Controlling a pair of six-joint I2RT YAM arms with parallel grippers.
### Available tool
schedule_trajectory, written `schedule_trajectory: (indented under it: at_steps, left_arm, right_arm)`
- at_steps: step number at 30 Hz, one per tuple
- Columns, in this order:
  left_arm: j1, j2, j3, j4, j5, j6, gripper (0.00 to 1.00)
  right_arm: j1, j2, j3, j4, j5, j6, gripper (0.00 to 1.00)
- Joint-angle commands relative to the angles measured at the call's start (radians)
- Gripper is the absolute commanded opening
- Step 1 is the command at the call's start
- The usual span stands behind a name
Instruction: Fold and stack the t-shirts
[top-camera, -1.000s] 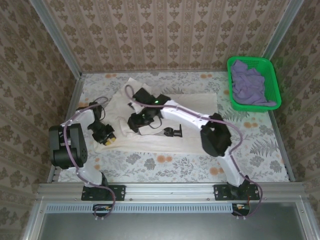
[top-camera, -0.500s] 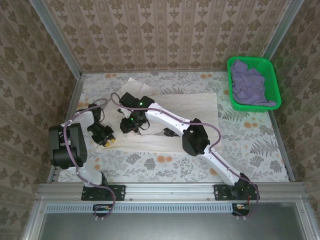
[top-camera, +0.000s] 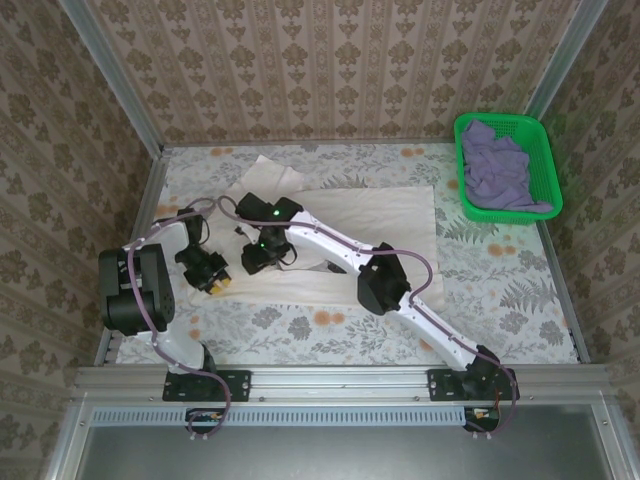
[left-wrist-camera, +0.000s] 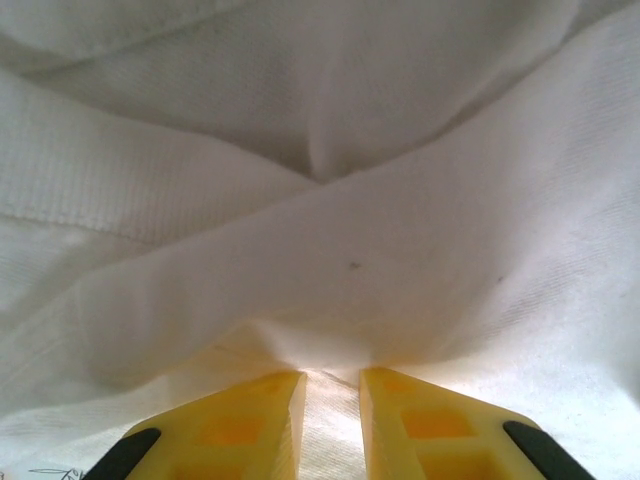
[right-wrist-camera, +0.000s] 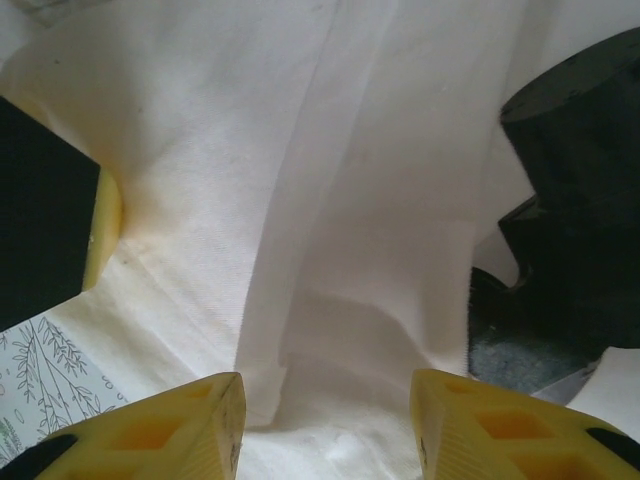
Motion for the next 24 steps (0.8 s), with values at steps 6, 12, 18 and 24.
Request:
schedule_trajectory:
  at_steps: [6,12,18,24]
  left_arm:
    - [0.01,0.034,0.003,-0.008,-0.02,0.003,0.22]
    - [0.009,0.033,0.005,-0.012,-0.033,0.003,0.22]
    - [0.009,0.022,-0.002,-0.012,-0.068,0.003,0.22]
    - [0.009,0.028,-0.008,-0.01,-0.097,0.01,0.22]
  right_arm:
    - [0.011,0.046,0.036,-0.05,0.04,0.0,0.34]
    - [0.007,0.044,0.057,-0.051,0.048,0.015,0.12]
    - [-0.024,-0.006,0.085,-0.048,0.074,0.074,0.0]
    - [-0.092,-0.038,0.085,-0.04,0.1,0.174,0.0]
